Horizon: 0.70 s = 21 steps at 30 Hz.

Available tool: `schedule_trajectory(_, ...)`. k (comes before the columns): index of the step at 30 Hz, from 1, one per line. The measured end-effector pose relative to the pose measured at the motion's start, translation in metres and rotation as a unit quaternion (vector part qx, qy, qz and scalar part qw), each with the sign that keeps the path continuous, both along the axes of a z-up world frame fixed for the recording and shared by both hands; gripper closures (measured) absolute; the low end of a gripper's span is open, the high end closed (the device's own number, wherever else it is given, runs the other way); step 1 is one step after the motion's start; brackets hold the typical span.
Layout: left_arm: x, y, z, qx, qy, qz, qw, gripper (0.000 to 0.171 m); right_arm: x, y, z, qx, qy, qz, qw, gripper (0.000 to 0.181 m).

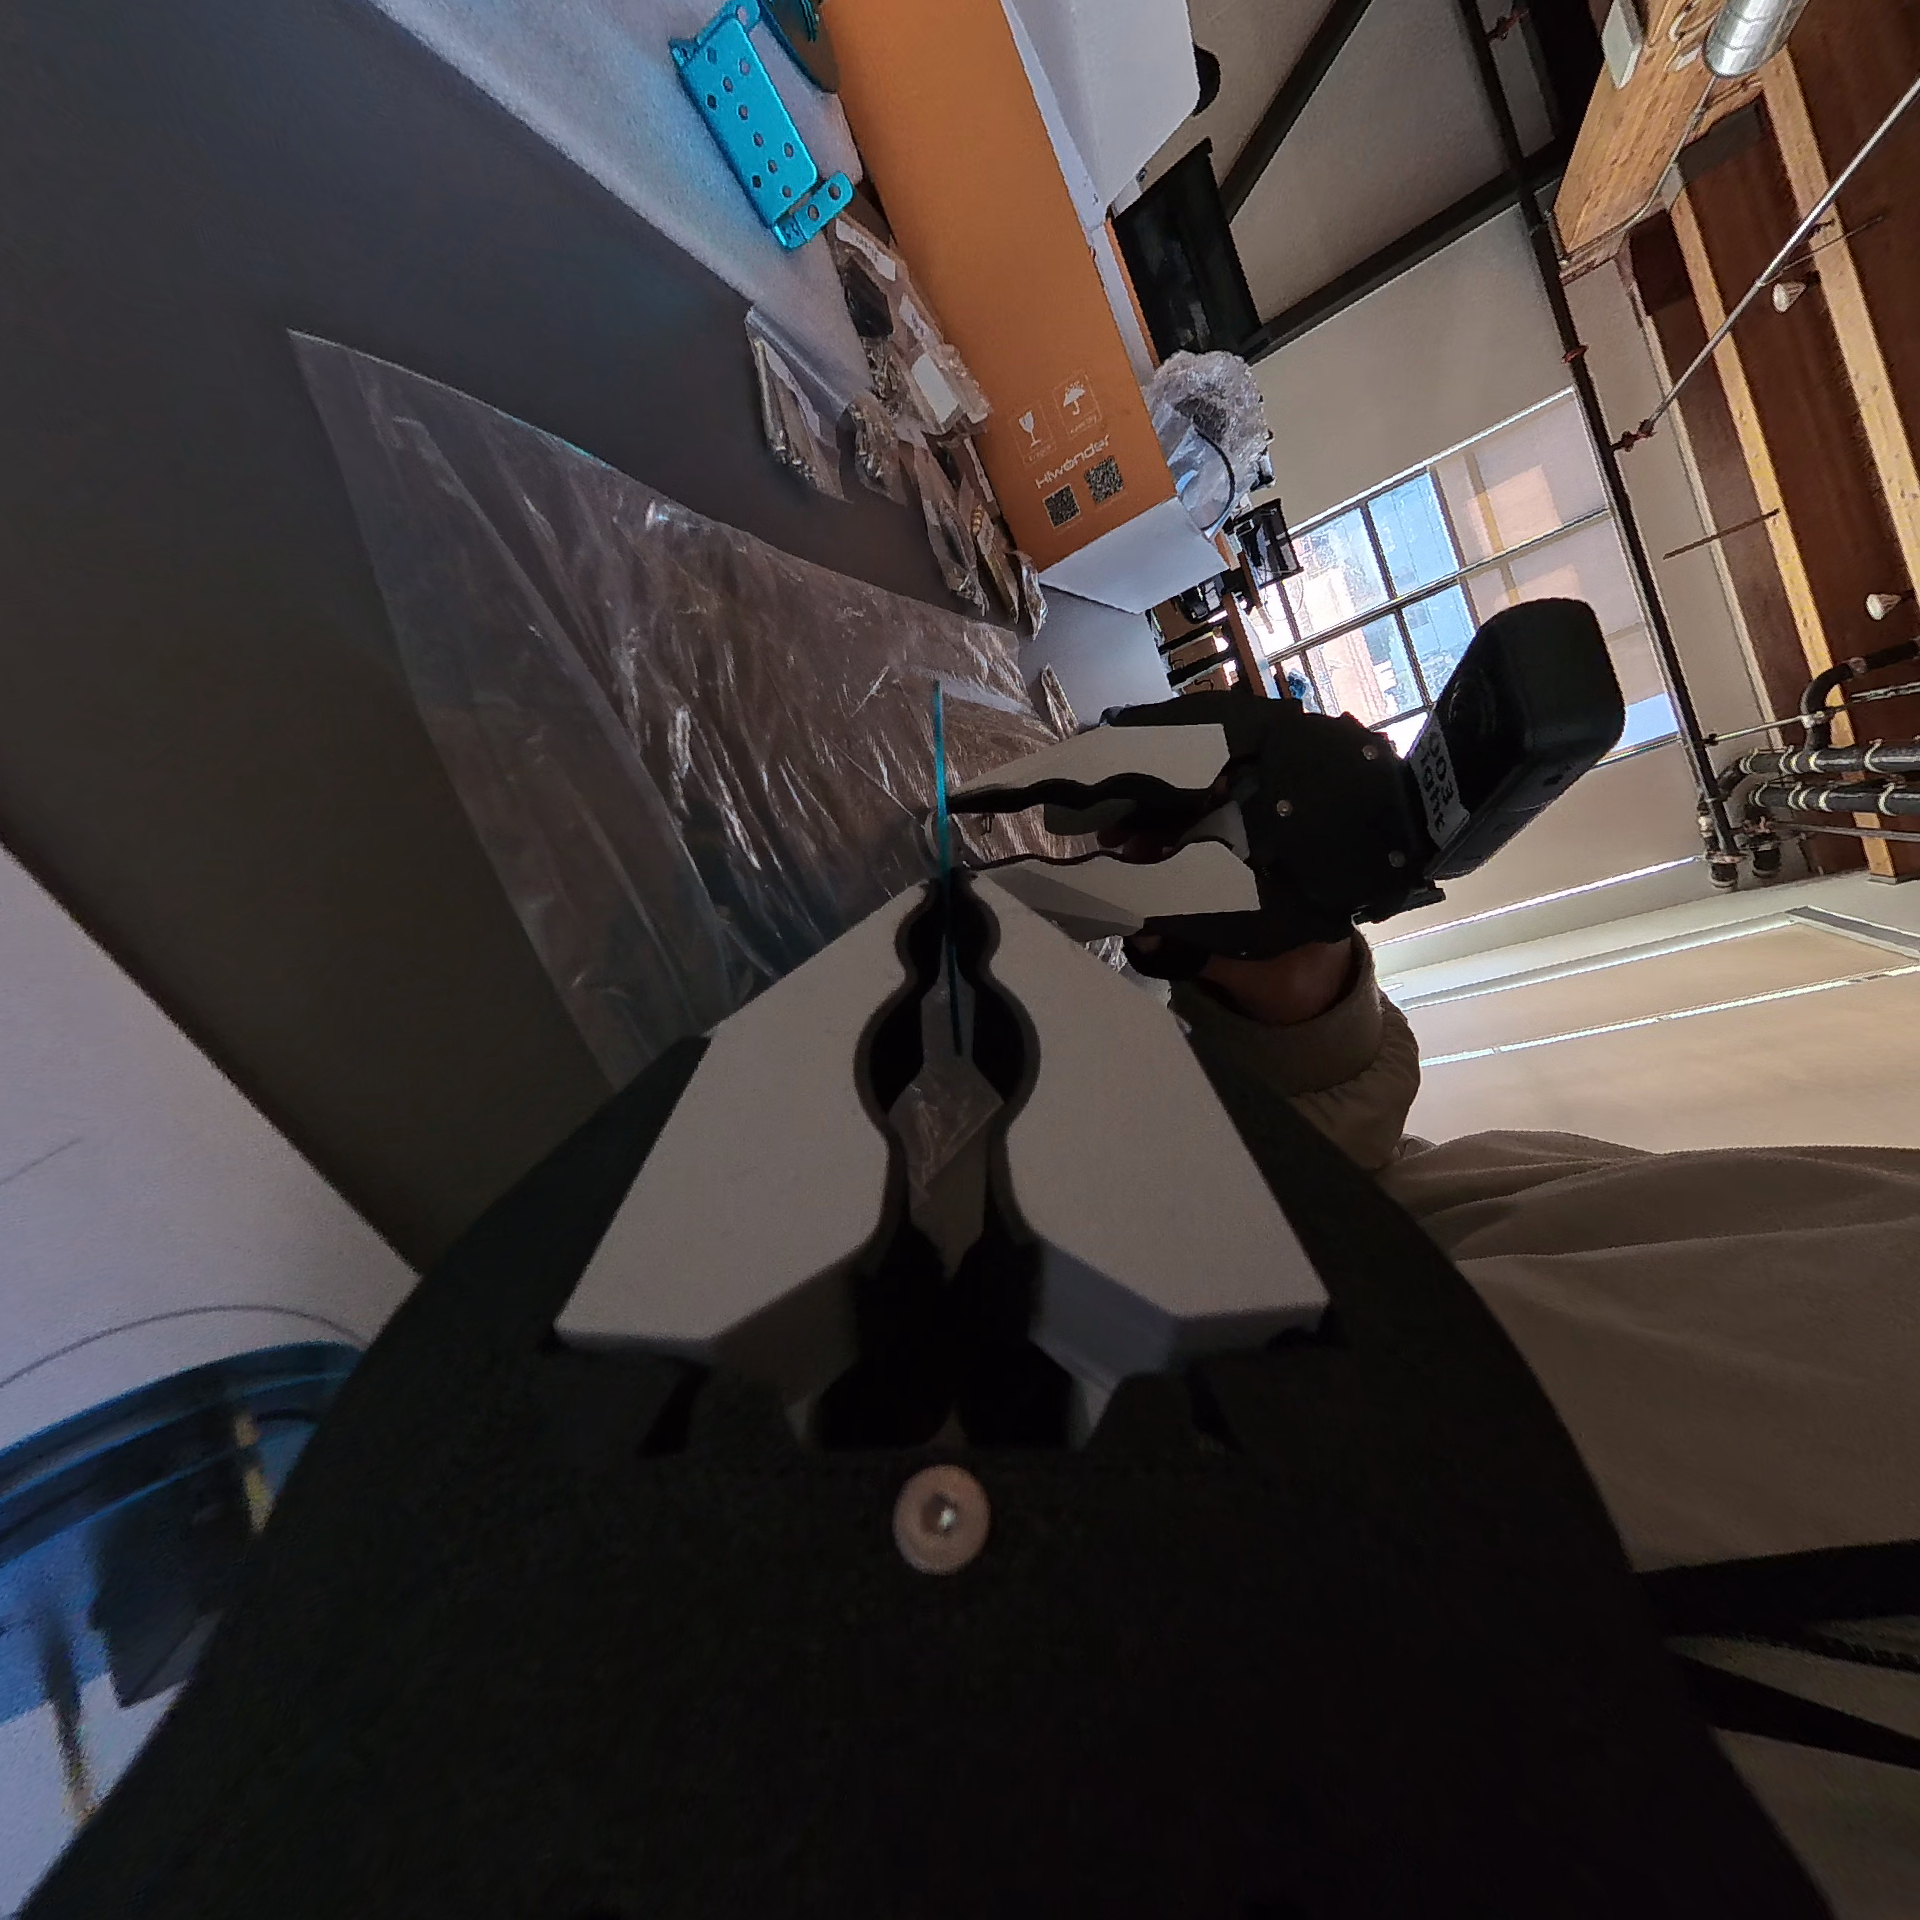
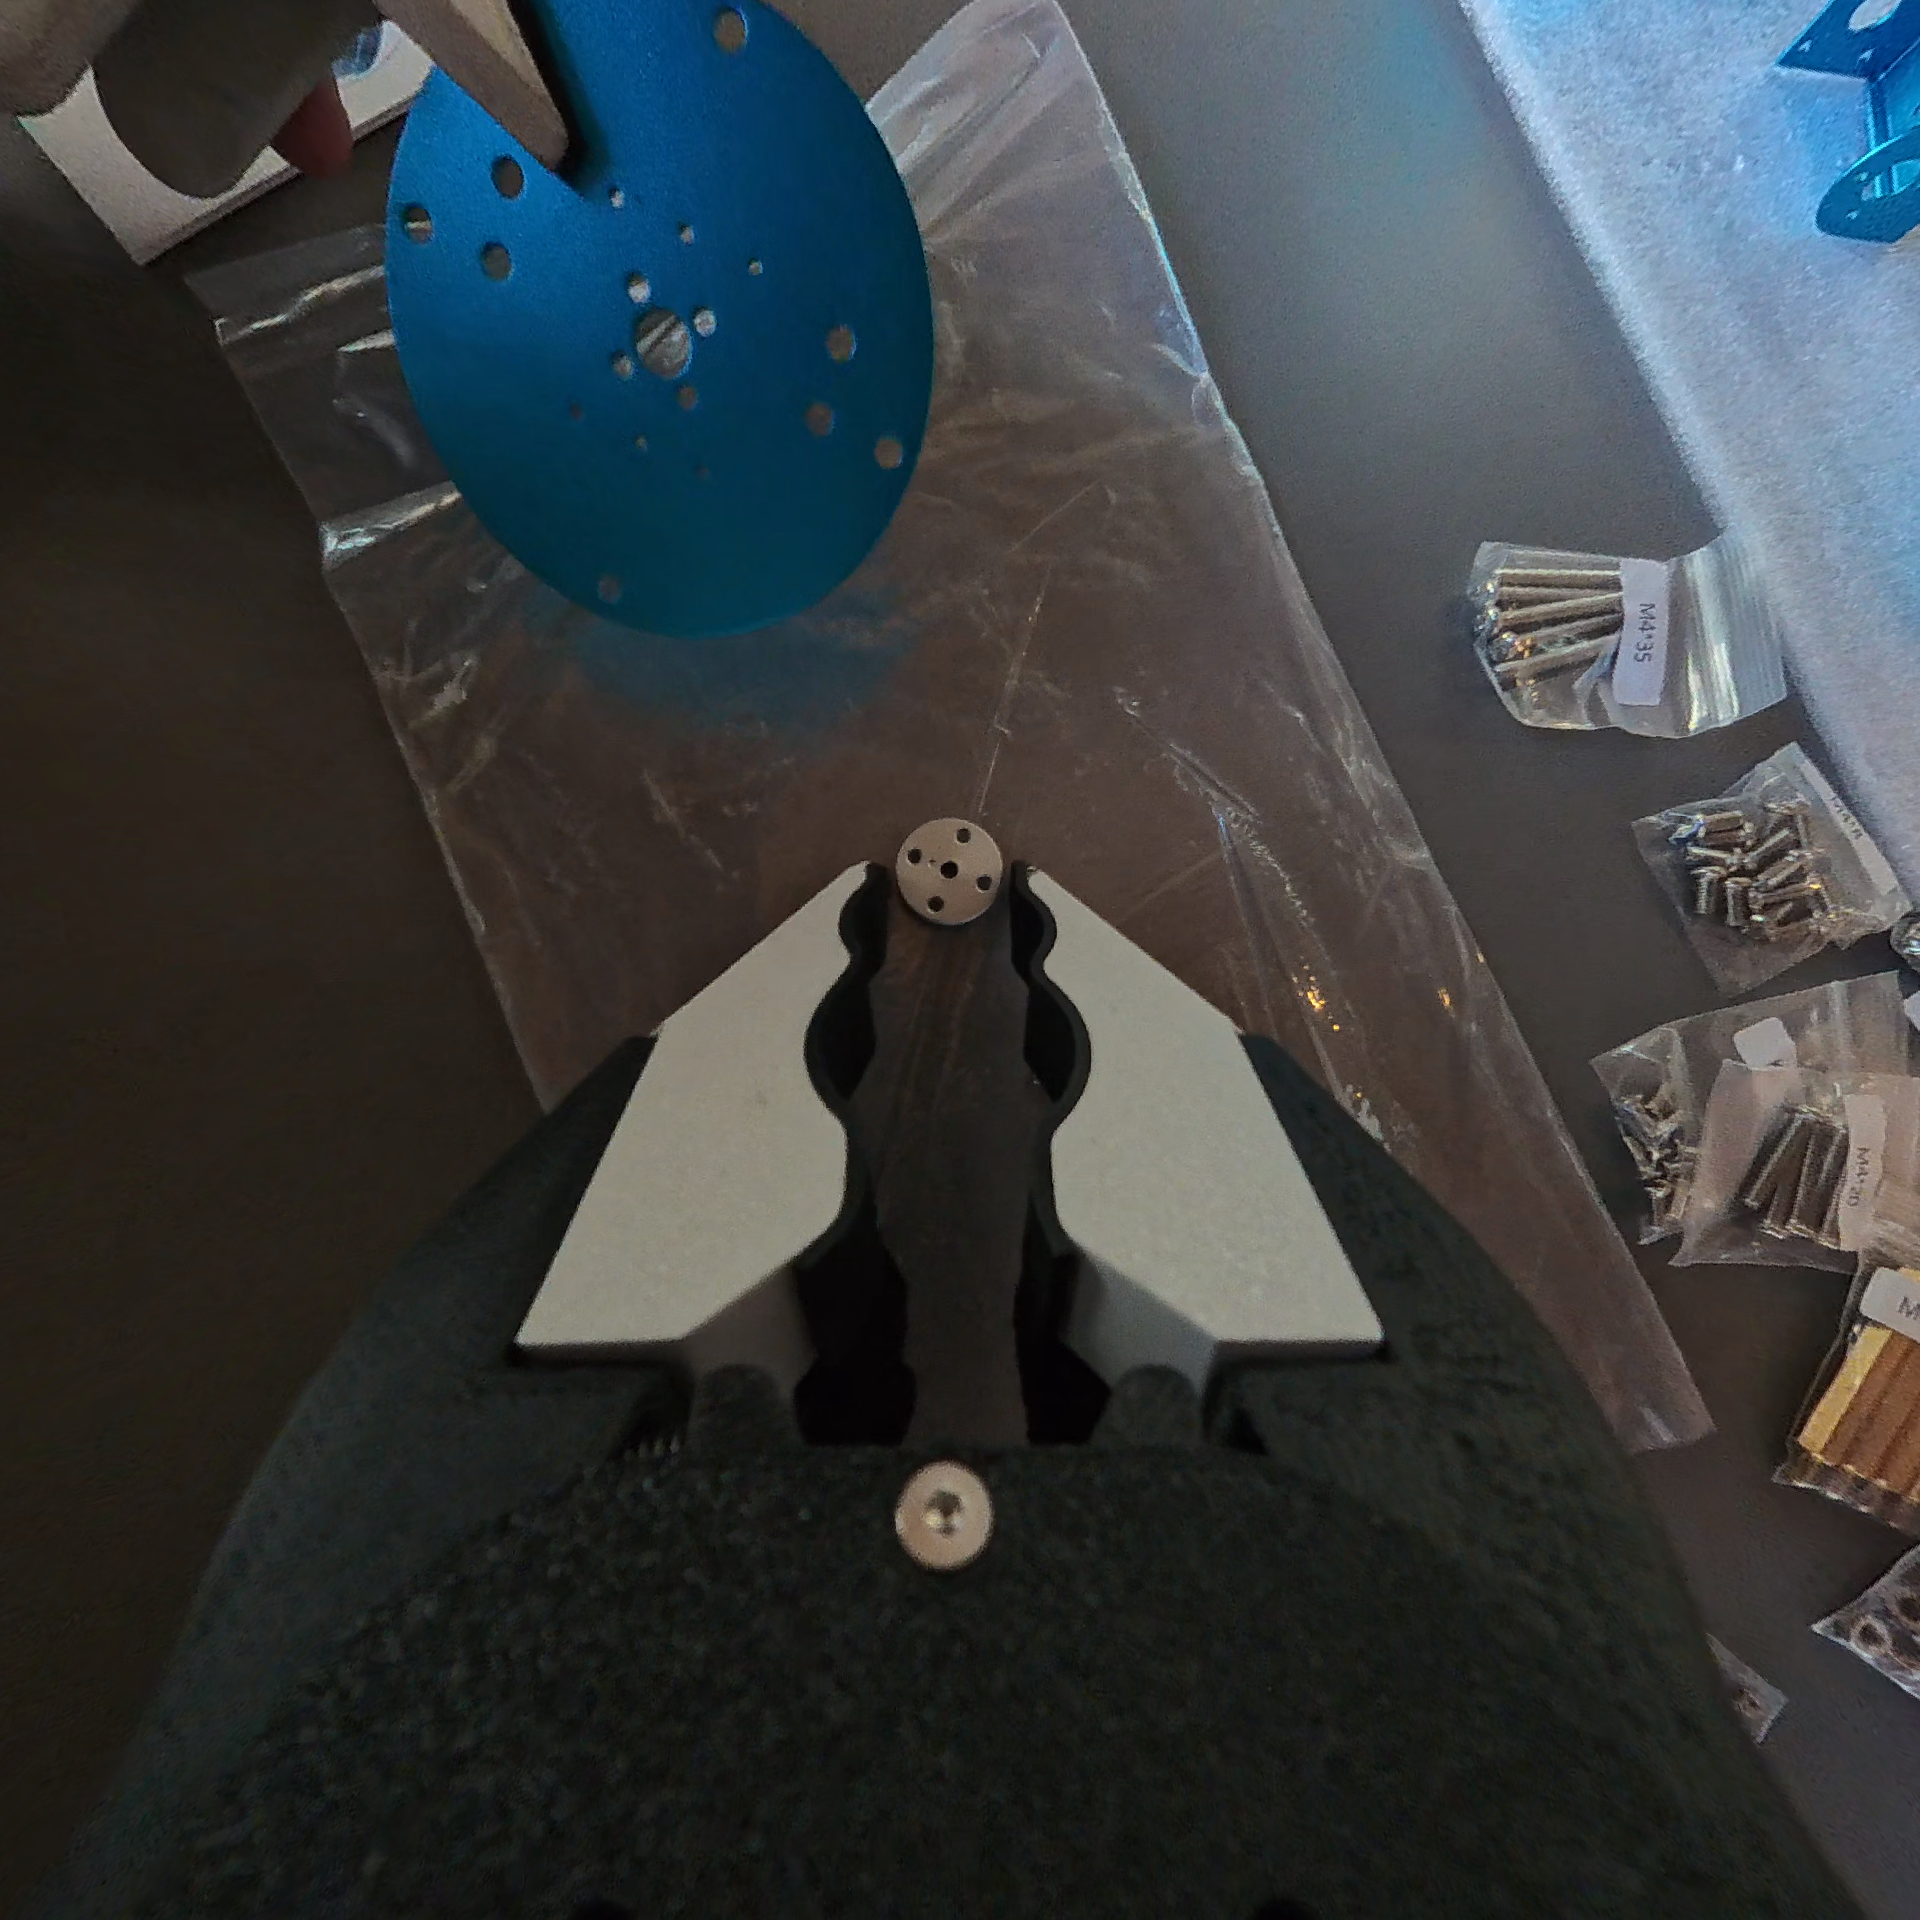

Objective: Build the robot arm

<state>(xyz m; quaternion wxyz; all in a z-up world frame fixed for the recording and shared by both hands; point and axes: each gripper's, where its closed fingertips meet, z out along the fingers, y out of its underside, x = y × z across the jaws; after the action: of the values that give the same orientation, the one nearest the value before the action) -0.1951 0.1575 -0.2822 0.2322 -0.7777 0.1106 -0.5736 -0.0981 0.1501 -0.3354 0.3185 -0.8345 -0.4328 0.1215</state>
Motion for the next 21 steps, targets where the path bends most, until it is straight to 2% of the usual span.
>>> schedule_trajectory(21, 0.0015, -0.0003, 0.0025, -0.008, -0.019, -0.001, 1.0, 0.171, -0.0002, 0.0028, 0.0027, 0.003, 0.008, -0.008, 1.0, 0.162)
